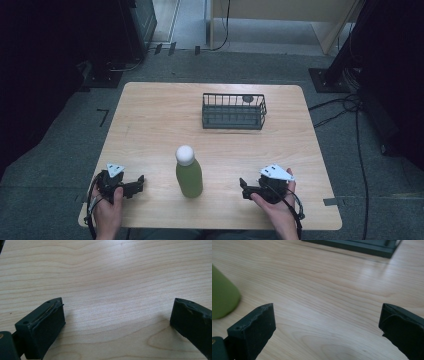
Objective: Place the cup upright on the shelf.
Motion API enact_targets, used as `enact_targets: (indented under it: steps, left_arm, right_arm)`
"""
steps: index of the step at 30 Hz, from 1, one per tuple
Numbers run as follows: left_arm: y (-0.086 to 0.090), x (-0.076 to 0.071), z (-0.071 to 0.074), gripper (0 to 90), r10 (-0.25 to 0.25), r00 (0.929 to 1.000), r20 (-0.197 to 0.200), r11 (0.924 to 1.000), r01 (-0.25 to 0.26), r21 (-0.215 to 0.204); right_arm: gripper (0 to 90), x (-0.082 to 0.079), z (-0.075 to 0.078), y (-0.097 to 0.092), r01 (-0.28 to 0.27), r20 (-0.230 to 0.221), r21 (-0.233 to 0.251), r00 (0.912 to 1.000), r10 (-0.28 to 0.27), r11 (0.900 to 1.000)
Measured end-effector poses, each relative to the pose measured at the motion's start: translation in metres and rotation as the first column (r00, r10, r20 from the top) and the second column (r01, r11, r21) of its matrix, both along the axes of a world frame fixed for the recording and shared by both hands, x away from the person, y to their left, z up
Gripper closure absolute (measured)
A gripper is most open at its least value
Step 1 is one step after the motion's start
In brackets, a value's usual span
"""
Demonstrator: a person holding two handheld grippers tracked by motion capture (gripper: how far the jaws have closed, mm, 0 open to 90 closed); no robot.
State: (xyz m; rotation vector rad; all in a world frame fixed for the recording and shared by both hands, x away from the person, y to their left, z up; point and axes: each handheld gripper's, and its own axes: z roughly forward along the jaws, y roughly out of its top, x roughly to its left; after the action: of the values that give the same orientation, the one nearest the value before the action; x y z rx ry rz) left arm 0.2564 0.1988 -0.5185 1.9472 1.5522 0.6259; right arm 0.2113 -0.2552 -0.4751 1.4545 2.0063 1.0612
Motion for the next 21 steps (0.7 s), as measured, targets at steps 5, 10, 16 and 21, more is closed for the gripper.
enact_targets:
  steps: [5,10,16,21]
  left_arm:
    - [0.000,0.000,0.000,0.0,0.000,1.0000,0.000,1.0000,0.000,0.000]
    - [0.000,0.000,0.000,0.0,-0.001,1.0000,0.000,1.0000,0.001,0.001]
    - [0.000,0.000,0.000,0.0,0.000,1.0000,0.000,1.0000,0.000,0.000]
    - [0.000,0.000,0.000,0.0,0.000,1.0000,0.000,1.0000,0.000,0.000]
  right_arm:
    - [0.6,-0.002,0.004,0.023,-0.059,0.006,0.010,0.9982,0.059,0.9982]
    - [0.5,-0.006,0.009,0.043,-0.118,0.009,0.030,0.9930,0.118,0.9925]
    - [0.4,-0.012,0.012,0.065,-0.173,0.013,0.055,0.9849,0.173,0.9833]
    - [0.5,-0.015,0.010,0.081,-0.213,0.011,0.074,0.9771,0.213,0.9743]
